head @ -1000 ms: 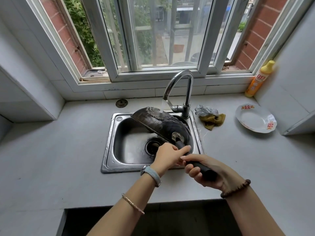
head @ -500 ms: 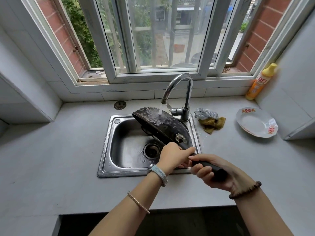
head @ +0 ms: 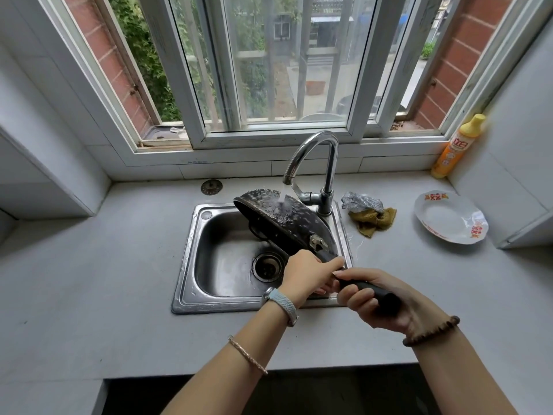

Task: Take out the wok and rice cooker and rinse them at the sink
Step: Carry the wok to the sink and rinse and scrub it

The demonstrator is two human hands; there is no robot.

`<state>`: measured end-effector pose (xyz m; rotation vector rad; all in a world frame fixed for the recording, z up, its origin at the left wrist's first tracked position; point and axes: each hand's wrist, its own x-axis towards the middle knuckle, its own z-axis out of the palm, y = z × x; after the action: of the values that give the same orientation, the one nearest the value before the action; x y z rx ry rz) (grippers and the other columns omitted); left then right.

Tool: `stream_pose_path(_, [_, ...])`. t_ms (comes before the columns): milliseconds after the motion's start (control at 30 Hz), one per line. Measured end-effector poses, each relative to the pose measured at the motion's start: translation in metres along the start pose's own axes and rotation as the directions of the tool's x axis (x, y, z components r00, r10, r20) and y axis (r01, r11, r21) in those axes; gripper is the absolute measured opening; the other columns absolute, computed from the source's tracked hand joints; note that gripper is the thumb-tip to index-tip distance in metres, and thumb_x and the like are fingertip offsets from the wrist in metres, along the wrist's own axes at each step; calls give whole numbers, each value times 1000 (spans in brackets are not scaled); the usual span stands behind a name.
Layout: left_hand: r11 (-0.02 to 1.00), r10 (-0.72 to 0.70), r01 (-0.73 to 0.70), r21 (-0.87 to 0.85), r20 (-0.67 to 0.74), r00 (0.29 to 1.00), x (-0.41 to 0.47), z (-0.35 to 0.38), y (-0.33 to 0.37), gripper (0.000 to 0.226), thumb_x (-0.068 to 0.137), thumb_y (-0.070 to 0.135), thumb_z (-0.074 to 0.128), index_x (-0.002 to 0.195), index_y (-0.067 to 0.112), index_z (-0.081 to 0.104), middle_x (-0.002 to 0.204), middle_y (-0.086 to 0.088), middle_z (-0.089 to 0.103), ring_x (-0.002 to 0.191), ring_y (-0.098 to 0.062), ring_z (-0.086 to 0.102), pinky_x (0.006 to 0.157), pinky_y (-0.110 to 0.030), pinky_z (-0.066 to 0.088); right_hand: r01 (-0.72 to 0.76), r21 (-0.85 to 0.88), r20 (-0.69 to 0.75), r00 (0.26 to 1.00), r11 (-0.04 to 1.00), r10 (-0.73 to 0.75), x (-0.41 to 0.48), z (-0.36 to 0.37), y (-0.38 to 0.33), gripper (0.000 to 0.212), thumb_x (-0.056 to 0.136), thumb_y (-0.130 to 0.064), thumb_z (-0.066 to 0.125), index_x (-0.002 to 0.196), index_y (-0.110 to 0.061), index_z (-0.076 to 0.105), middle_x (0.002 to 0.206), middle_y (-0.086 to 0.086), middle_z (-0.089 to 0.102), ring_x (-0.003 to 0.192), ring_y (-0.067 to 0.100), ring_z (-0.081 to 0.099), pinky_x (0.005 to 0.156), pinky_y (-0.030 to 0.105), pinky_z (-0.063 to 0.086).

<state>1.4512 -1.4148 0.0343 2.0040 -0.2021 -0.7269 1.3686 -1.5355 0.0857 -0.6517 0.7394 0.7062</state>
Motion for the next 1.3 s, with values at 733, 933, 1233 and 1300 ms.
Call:
stream_pose_path(733, [921,-134,110,-374,-39,990,-20,-31,-5,38,77,29,72,75,-9,70,66,-18,63,57,-24,63,61,-32,58,-6,-160,-49,999,987,-2,7,58,6,21,85,-20,62,71,-5,58,57,-2,47,34,2,44,30,10,37])
stream_pose_path(933, [903,-125,94,-419,-47,991,-27,-46,-11,33,84,23,69,67,-6,67,55,-9,58,42,-10,55,43,-18,47,9,-208,-85,996,978,-27,12,77,12,24,92,-21,58,73,-7,55,57,-2,47,35,2,46,32,10,38])
stream_pose_path(1233, [842,-142,101,-530,-37,989,-36,-64,-26,24,89,23,66,84,0,60,57,-5,45,32,-5,45,38,-15,41,117,-271,-73,987,956,-142,22,106,28,15,94,-15,54,79,-10,55,54,-1,50,36,2,49,32,12,39])
stream_pose_path(1300, [843,-143,97,-529,-45,989,-38,-68,-29,24,88,23,66,87,0,62,57,-5,47,32,-4,44,37,-14,40,151,-268,-59,983,952,-173,24,111,32,15,93,-12,54,78,-12,53,53,-1,50,37,2,50,33,12,41])
